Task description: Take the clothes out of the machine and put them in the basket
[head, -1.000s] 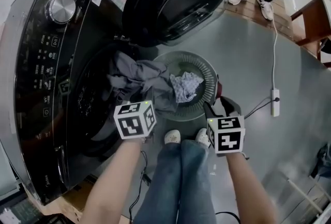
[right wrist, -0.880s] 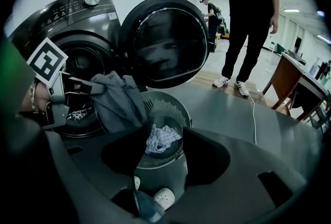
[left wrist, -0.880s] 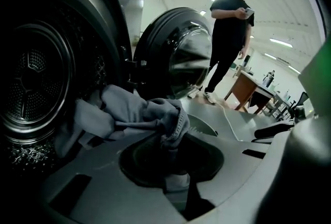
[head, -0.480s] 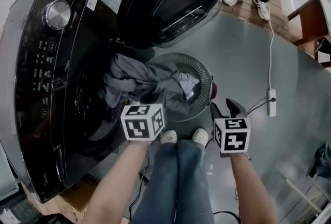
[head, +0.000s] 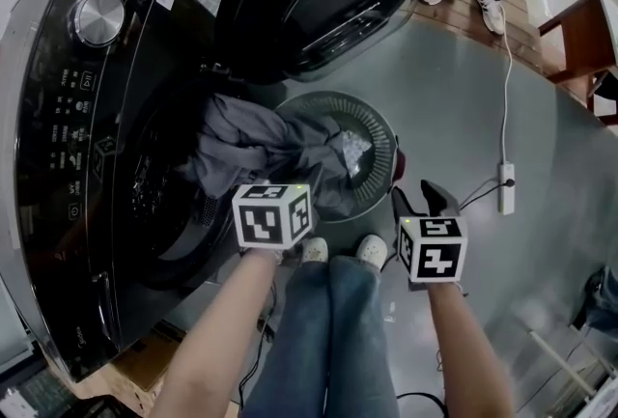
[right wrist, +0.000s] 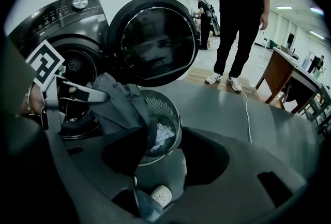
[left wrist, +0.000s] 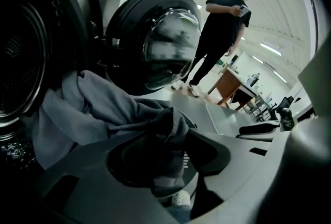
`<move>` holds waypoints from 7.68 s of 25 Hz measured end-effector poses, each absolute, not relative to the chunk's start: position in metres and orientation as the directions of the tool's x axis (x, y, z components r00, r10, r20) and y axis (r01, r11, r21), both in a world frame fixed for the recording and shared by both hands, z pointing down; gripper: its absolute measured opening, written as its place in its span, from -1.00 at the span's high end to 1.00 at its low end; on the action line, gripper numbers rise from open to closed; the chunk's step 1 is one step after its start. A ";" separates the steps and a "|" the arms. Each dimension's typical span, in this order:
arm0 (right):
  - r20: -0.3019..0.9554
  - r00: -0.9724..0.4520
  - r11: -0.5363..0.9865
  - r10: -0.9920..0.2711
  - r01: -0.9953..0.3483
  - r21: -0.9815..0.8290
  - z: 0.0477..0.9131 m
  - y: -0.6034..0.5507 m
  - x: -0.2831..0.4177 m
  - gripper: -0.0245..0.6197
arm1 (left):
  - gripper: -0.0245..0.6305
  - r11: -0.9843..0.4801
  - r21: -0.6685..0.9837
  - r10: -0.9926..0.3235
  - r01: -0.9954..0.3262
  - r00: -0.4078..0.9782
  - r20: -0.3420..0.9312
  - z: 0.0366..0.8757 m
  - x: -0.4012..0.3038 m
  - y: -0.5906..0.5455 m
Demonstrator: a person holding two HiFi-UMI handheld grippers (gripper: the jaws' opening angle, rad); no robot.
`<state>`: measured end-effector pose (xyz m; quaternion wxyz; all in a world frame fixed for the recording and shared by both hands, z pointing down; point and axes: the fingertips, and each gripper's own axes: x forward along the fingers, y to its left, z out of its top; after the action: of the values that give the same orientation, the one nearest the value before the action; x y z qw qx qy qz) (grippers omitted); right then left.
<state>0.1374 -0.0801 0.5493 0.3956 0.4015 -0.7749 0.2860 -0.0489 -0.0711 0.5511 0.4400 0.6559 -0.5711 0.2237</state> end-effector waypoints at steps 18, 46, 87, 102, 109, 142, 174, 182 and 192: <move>0.853 -0.381 0.534 -0.358 -0.833 -0.148 0.575 -0.070 0.102 0.27 | -0.12 -0.046 0.010 -0.502 -0.999 0.032 0.864 0.566 -0.129 -0.051; 0.863 -0.403 0.608 -0.303 -0.780 -0.150 0.611 -0.049 0.030 0.27 | -0.59 0.148 -0.240 -0.375 -0.959 -0.279 0.884 0.633 -0.310 -0.048; 0.839 -0.430 0.624 -0.334 -0.768 -0.145 0.550 -0.057 0.059 0.28 | 0.66 0.007 -0.196 -0.342 -0.981 -0.186 0.921 0.586 -0.233 -0.024; 0.819 -0.412 0.584 -0.400 -0.803 -0.119 0.454 -0.052 0.090 0.28 | 0.67 -0.005 -0.043 -0.458 -0.999 -0.036 0.888 0.493 -0.144 -0.030; 0.816 -0.386 0.552 -0.429 -0.827 -0.101 0.425 -0.057 0.108 0.29 | 0.67 0.017 0.077 -0.511 -0.997 0.057 0.858 0.456 -0.103 -0.044; 0.857 -0.364 0.565 -0.365 -0.818 -0.107 0.516 -0.051 0.126 0.29 | -0.19 -0.030 0.227 -0.475 -0.974 0.213 0.854 0.549 -0.055 -0.065; 0.875 -0.416 0.641 -0.246 -0.748 -0.175 0.639 -0.039 0.032 0.29 | -0.81 -0.586 -0.309 -0.256 -0.749 -0.191 0.948 0.693 -0.239 -0.030; 0.868 -0.422 0.639 -0.261 -0.750 -0.173 0.642 -0.044 0.024 0.29 | 0.09 -0.671 -0.220 -0.242 -0.708 -0.072 0.968 0.699 -0.214 -0.010; 0.856 -0.442 0.656 -0.270 -0.735 -0.173 0.610 -0.037 0.035 0.30 | 0.85 -0.467 -0.128 -0.300 -0.875 0.020 0.954 0.660 -0.182 -0.019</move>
<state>0.0354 -0.0372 0.6103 0.4259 0.3124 -0.8040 0.2732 -0.1822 -0.0188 0.6604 0.2654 0.6629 -0.4430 0.5421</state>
